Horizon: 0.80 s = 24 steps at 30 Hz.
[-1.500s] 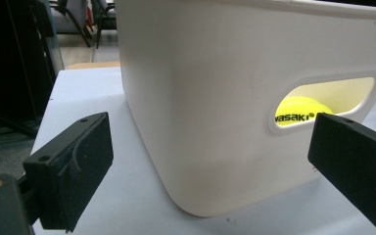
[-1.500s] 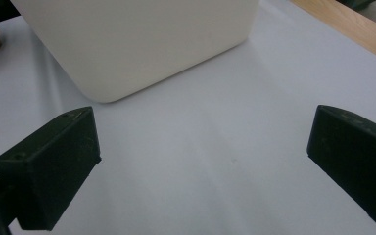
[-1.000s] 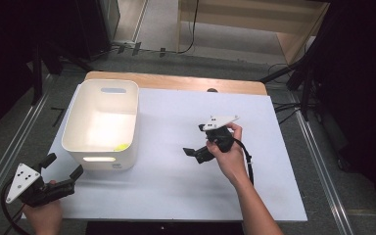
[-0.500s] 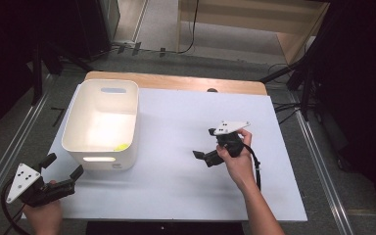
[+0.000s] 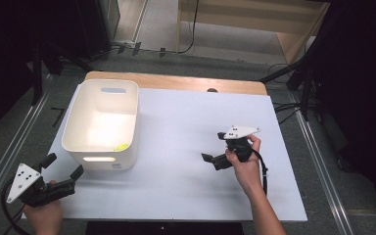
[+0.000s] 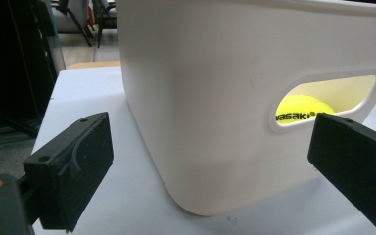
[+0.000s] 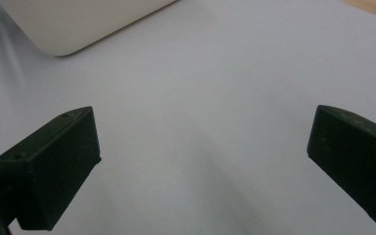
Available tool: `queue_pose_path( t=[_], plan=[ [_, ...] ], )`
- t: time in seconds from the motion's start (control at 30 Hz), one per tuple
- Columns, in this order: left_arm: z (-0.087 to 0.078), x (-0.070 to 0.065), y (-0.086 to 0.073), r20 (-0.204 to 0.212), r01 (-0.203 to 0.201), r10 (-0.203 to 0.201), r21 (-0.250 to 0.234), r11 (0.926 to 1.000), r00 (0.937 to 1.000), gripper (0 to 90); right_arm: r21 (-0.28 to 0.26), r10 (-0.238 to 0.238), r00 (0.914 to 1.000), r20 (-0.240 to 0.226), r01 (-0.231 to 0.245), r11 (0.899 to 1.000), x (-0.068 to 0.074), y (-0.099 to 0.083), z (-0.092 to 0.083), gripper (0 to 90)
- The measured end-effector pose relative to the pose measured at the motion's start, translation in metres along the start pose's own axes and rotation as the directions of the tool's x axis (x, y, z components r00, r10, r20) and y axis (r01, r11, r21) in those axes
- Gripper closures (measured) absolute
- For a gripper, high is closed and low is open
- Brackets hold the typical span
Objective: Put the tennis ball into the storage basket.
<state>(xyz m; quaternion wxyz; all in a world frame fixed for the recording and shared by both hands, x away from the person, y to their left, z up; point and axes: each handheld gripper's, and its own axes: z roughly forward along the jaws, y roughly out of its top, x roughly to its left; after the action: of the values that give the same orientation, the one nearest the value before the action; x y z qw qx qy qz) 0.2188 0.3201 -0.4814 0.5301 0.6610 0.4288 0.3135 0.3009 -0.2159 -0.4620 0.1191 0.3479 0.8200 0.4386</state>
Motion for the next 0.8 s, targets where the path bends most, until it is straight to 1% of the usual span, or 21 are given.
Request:
queue_pose_path(
  t=[0.4,0.63,0.8],
  plan=[
    [0.000,0.000,0.000,-0.004,-0.004,0.004,0.006,1.0000,1.0000,2.9,-0.024,0.029,0.9991,0.033,-0.028,0.999,-0.007,-0.015,-0.017,0.0],
    [0.000,-0.001,0.000,-0.004,-0.005,0.005,0.008,1.0000,1.0000,2.8,-0.031,0.053,0.9973,0.050,-0.052,0.998,-0.011,-0.029,-0.026,0.0],
    [0.001,-0.001,0.000,-0.004,-0.006,0.006,0.008,0.9999,1.0000,2.9,-0.041,0.079,0.9949,0.062,-0.077,0.996,-0.014,-0.040,-0.031,0.0]
  ],
)
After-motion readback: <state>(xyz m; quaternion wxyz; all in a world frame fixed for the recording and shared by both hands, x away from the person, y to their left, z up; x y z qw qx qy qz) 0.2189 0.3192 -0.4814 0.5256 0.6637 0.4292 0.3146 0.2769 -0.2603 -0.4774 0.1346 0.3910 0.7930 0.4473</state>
